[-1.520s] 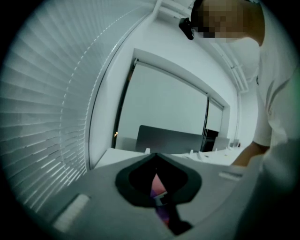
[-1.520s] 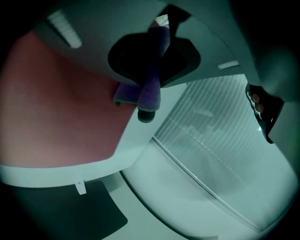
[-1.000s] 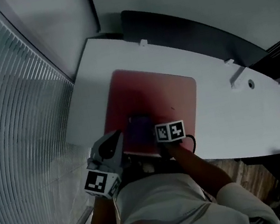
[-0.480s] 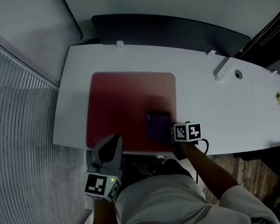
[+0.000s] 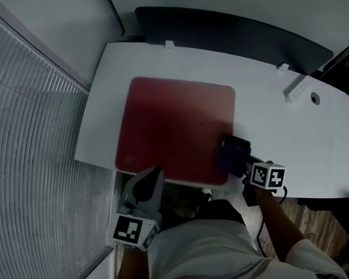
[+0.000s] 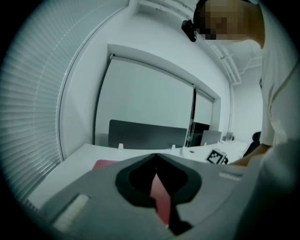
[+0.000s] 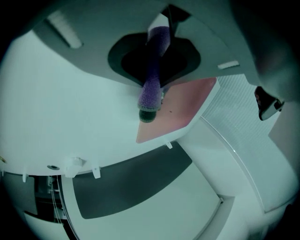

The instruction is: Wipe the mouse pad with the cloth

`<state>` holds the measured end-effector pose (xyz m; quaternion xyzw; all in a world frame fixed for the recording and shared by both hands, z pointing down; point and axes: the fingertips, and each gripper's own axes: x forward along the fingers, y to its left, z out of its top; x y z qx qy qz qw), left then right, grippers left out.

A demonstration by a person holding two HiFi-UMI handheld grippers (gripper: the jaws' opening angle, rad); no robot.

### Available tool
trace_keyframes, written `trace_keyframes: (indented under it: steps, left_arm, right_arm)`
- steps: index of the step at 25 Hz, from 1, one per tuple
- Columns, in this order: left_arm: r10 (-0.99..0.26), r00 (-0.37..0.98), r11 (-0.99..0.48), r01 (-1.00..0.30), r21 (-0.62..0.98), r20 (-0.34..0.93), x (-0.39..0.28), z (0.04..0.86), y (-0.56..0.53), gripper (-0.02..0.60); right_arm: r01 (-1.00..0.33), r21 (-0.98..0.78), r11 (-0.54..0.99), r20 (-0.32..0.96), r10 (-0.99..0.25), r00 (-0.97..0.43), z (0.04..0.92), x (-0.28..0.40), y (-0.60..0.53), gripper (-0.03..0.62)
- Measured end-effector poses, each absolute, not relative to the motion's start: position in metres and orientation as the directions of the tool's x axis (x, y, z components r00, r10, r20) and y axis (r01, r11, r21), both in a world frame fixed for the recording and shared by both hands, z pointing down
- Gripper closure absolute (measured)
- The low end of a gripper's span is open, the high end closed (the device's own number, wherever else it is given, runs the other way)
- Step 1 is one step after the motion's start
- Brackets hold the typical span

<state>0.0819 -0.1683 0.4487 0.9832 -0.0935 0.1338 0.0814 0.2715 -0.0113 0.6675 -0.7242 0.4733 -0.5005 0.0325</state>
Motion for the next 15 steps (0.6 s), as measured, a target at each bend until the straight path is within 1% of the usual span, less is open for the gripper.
trace_keyframes:
  steps: [3, 5, 10, 15]
  left_arm:
    - [-0.179, 0.948, -0.97, -0.215, 0.117, 0.262, 0.062, 0.442, -0.18, 0.58]
    - [-0.193, 0.947, -0.966, -0.229, 0.119, 0.256, 0.046, 0.44, -0.192, 0.58]
    - [-0.234, 0.938, -0.949, -0.278, 0.148, 0.257, 0.003, 0.431, -0.229, 0.58]
    - [-0.268, 0.929, -0.943, -0.307, 0.126, 0.257, -0.055, 0.436, -0.269, 0.58]
  right_arm:
    - [-0.676, -0.551, -0.489, 0.632, -0.774, 0.045, 0.635, 0.248, -0.038, 0.545]
    - [-0.693, -0.576, -0.434, 0.589, -0.808, 0.016, 0.615, 0.223, -0.066, 0.545]
    - [-0.672, -0.69, -0.269, 0.487, -0.859, -0.156, 0.579, 0.139, -0.156, 0.545]
    - [-0.639, -0.758, -0.128, 0.424, -0.842, -0.334, 0.574, 0.033, -0.247, 0.545]
